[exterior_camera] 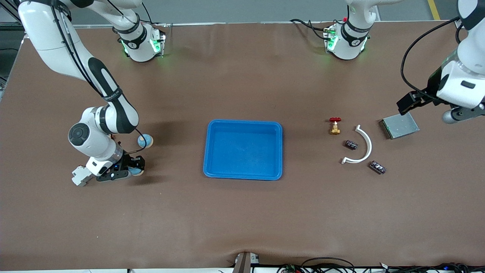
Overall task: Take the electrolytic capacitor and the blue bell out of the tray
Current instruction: 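Place the bell beside the first bell while the left gripper returns to rest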
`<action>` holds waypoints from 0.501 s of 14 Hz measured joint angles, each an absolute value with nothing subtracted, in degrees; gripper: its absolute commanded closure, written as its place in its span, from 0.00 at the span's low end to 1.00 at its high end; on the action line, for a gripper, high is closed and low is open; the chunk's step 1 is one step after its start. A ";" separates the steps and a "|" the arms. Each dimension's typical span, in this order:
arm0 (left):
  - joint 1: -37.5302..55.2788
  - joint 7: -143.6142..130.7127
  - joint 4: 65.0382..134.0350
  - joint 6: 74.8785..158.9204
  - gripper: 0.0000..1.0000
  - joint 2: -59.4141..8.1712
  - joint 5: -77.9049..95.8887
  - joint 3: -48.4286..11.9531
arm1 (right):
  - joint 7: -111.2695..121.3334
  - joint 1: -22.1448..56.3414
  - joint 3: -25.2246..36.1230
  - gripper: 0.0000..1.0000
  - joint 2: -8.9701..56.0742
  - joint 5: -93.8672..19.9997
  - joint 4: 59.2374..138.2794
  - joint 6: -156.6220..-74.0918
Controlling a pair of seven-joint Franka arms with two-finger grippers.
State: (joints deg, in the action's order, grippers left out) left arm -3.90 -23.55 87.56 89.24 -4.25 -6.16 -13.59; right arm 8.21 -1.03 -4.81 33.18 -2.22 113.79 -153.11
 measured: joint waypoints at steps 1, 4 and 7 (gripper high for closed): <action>-3.89 -23.55 87.39 89.33 0.00 -5.47 -5.65 -13.59 | 8.22 -1.03 -4.82 1.00 33.20 -2.22 113.79 -153.21; -4.03 -23.55 84.98 89.74 0.00 -8.74 -4.41 -13.34 | 8.22 -1.03 -4.82 1.00 33.23 -2.22 113.80 -153.35; -4.23 -23.55 82.49 89.67 0.00 -9.15 -4.15 -13.08 | 8.22 -1.03 -4.83 0.00 33.24 -2.22 113.81 -153.36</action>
